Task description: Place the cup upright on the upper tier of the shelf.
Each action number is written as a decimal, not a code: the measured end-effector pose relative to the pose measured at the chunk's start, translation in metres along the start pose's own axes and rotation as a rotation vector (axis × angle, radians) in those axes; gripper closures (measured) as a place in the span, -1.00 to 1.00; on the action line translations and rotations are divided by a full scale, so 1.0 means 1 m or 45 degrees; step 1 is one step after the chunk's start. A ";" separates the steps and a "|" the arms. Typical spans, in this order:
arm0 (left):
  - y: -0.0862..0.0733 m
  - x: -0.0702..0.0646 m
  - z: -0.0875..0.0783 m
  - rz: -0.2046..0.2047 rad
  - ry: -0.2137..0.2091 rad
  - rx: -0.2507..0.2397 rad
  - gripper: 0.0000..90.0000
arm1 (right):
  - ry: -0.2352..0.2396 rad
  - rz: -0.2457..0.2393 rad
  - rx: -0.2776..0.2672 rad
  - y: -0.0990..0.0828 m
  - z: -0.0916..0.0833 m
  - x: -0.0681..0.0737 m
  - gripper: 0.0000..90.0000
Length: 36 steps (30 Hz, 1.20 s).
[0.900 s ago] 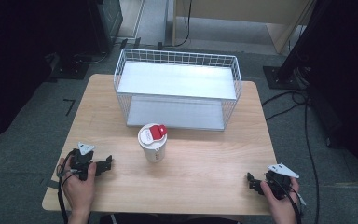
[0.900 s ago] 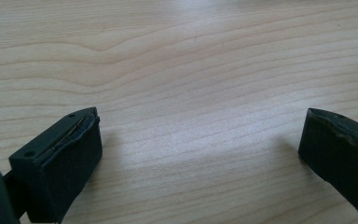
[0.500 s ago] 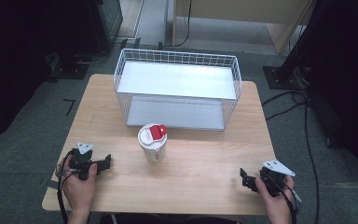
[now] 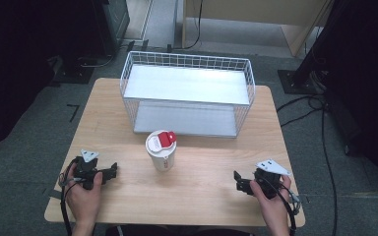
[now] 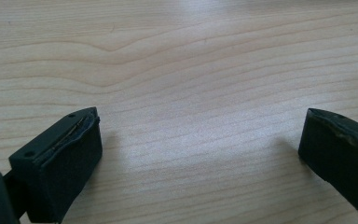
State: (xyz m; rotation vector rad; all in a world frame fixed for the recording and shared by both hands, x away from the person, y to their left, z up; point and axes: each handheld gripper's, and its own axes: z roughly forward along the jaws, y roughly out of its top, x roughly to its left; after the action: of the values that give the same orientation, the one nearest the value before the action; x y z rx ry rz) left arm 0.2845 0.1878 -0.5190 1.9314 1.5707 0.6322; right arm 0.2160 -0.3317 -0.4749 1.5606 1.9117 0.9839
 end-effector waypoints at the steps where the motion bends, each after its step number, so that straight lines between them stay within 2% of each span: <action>1: 0.000 0.000 0.000 0.000 0.000 0.000 -1.00 | 0.010 -0.007 -0.003 0.002 0.001 0.004 -1.00; 2: 0.000 0.000 0.000 0.001 0.000 0.001 -1.00 | 0.032 -0.016 -0.002 0.005 0.004 0.013 -1.00; 4: 0.000 0.000 0.000 0.001 0.000 0.001 -1.00 | 0.037 -0.017 -0.002 0.006 0.005 0.016 -1.00; 6: 0.000 0.000 0.000 0.001 0.000 0.001 -1.00 | 0.059 -0.043 -0.007 0.012 0.008 0.027 -1.00; 15: 0.000 0.000 0.000 0.001 0.000 0.001 -1.00 | 0.123 -0.093 -0.047 0.025 0.015 0.059 -1.00; 18: 0.000 0.000 0.000 0.001 0.000 0.001 -1.00 | 0.176 -0.115 -0.066 0.029 0.020 0.075 -1.00; 24: 0.000 0.000 0.000 0.001 0.001 0.001 -1.00 | 0.218 -0.125 -0.071 0.032 0.027 0.093 -1.00; 25: 0.000 0.000 0.000 0.001 0.001 0.001 -1.00 | 0.237 -0.129 -0.081 0.034 0.029 0.100 -1.00; 26: 0.000 0.000 0.000 0.001 0.001 0.001 -1.00 | 0.237 -0.129 -0.081 0.034 0.029 0.100 -1.00; 27: 0.000 0.000 0.000 0.001 0.001 0.001 -1.00 | 0.256 -0.132 -0.091 0.035 0.030 0.107 -1.00; 28: 0.000 0.000 0.000 0.001 0.001 0.001 -1.00 | 0.256 -0.132 -0.091 0.035 0.030 0.107 -1.00; 29: 0.000 0.000 0.000 0.001 0.001 0.001 -1.00 | 0.275 -0.144 -0.097 0.038 0.032 0.115 -1.00; 36: 0.000 0.000 0.000 0.003 0.000 0.003 -1.00 | 0.323 -0.177 -0.114 0.041 0.039 0.135 -1.00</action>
State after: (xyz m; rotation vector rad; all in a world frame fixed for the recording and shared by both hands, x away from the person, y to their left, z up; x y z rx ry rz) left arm 0.2845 0.1879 -0.5189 1.9352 1.5700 0.6319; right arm 0.2386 -0.1883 -0.4576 1.2838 2.0815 1.2356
